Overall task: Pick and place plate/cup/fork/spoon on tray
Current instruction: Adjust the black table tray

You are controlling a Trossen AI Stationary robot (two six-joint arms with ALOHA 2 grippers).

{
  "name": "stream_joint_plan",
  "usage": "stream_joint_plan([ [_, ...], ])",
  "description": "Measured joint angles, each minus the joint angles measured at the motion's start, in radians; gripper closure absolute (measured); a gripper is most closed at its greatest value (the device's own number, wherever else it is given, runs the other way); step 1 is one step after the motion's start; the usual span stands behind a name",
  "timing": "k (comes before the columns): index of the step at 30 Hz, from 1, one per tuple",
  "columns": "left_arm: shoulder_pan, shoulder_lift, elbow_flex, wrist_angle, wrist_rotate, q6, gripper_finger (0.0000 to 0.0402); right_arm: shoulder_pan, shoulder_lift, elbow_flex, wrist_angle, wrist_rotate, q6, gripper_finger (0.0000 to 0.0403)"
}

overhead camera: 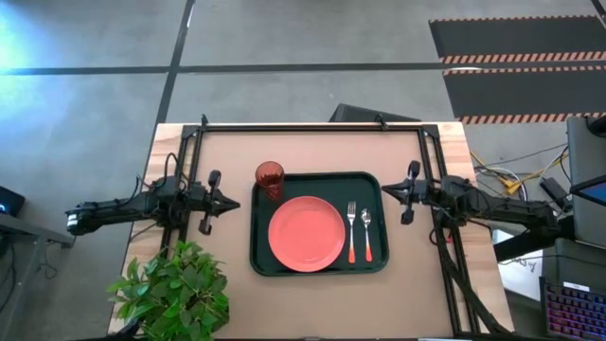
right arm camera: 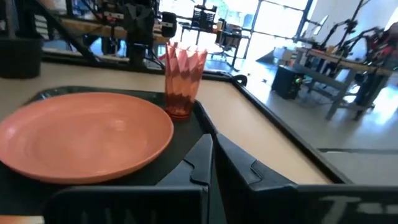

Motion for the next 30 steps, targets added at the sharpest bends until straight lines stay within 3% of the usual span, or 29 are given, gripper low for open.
stream_joint_plan([
  [15, 0.000, 0.011, 0.000, 0.003, 0.000, -0.001, 0.0402, 0.000, 0.000, 0.005, 0.014, 0.071, -0.048, 0.0394],
  [23, 0.000, 0.014, 0.000, 0.038, 0.004, -0.001, 0.0402, 0.000, 0.000, 0.012, 0.144, 0.083, 0.101, 0.0394],
  [26, 0.000, 0.013, 0.009, 0.085, 0.017, -0.004, 0.0402, 0.000, 0.017, 0.057, 0.120, 0.079, 0.179, 0.0394],
  [30, -0.001, 0.014, 0.064, 0.146, 0.030, 0.000, 0.0402, 0.000, 0.087, 0.196, 0.032, 0.048, 0.162, 0.0394],
])
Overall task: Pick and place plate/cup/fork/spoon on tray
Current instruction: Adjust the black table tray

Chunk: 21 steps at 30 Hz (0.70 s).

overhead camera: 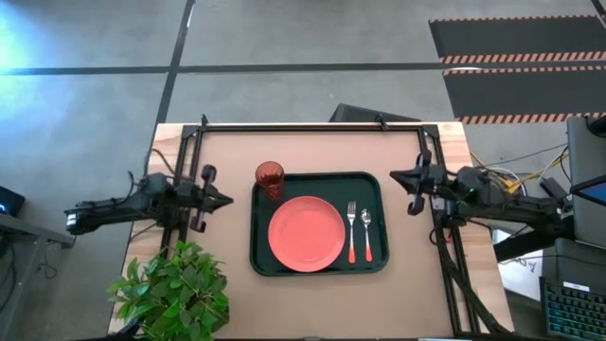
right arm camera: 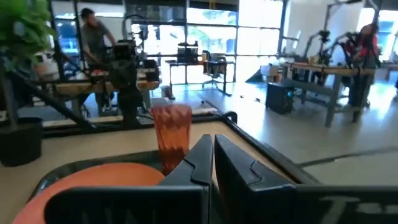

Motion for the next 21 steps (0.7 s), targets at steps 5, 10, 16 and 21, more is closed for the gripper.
stream_joint_plan([
  [5, 0.000, 0.029, 0.064, -0.012, 0.000, -0.001, 0.0402, 0.000, 0.185, 0.218, -0.050, 0.001, -0.122, 0.0394],
  [10, 0.000, 0.080, 0.115, -0.035, 0.000, 0.000, 0.0402, -0.007, 0.419, 0.412, -0.270, 0.124, -0.194, 0.0394],
  [16, 0.001, 0.110, 0.149, -0.031, 0.001, 0.001, 0.0402, -0.121, 0.638, 0.481, -0.300, 0.052, -0.089, 0.0394],
  [21, 0.001, 0.105, 0.152, -0.031, 0.022, 0.001, 0.0402, -0.272, 0.754, 0.489, -0.246, -0.002, 0.000, 0.0394],
])
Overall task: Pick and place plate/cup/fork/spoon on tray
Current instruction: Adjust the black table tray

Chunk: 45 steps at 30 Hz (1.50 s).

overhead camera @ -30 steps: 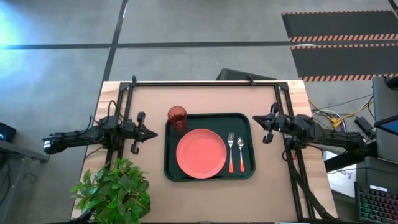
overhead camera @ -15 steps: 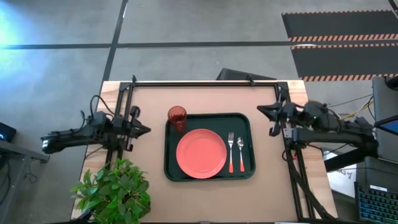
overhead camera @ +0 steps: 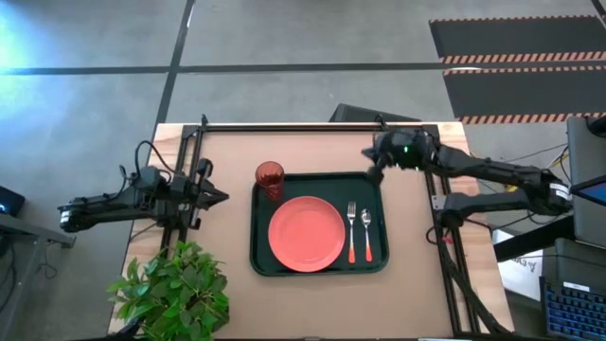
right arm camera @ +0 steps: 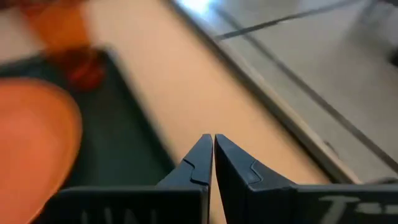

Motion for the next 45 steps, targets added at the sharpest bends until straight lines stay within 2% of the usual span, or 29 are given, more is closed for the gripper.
stream_joint_plan([
  [7, 0.000, -0.015, -0.001, 0.002, 0.040, -0.001, 0.0402, -0.158, 0.143, 0.034, -0.011, -0.009, 0.041, 0.0394],
  [9, 0.000, -0.018, -0.001, -0.003, 0.041, 0.000, 0.0402, -0.187, 0.196, 0.047, 0.004, -0.043, 0.044, 0.0394],
  [16, 0.000, -0.019, -0.001, 0.000, 0.042, 0.000, 0.0402, -0.208, 0.421, 0.076, 0.007, -0.106, 0.047, 0.0394],
  [21, 0.000, -0.021, -0.001, -0.002, 0.046, -0.001, 0.0402, -0.206, 0.551, 0.111, 0.048, -0.199, 0.044, 0.0394],
  [31, 0.000, -0.021, -0.001, -0.002, 0.049, -0.001, 0.0402, -0.204, 0.675, 0.232, 0.083, -0.216, 0.019, 0.0394],
  [34, 0.000, -0.021, -0.001, -0.002, 0.049, -0.001, 0.0402, -0.204, 0.704, 0.253, 0.075, -0.259, 0.020, 0.0394],
  [37, 0.000, -0.021, -0.001, -0.001, 0.049, -0.001, 0.0402, -0.199, 0.721, 0.258, 0.078, -0.293, 0.038, 0.0394],
  [45, 0.000, -0.021, -0.002, -0.001, 0.048, 0.000, 0.0402, -0.164, 0.728, 0.207, 0.074, -0.294, 0.065, 0.0394],
])
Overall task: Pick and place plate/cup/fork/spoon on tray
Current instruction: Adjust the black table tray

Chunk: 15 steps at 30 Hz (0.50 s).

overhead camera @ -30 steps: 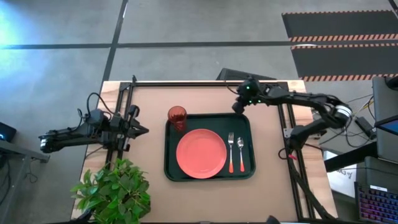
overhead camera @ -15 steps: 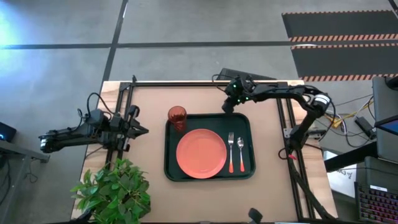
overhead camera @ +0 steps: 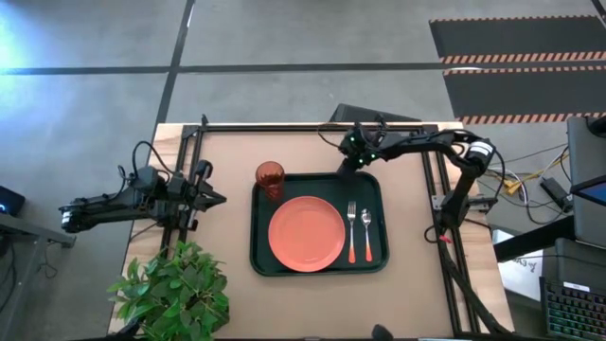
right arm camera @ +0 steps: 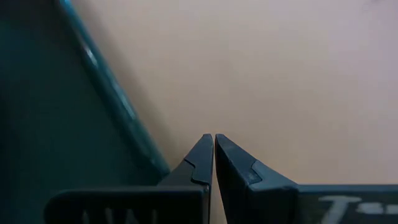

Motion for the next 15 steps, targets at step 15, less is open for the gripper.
stream_joint_plan([
  [15, 0.000, 0.000, -0.011, 0.000, 0.000, 0.000, 0.0402, 0.055, -0.009, -0.008, -0.002, 0.007, 0.044, 0.0394],
])
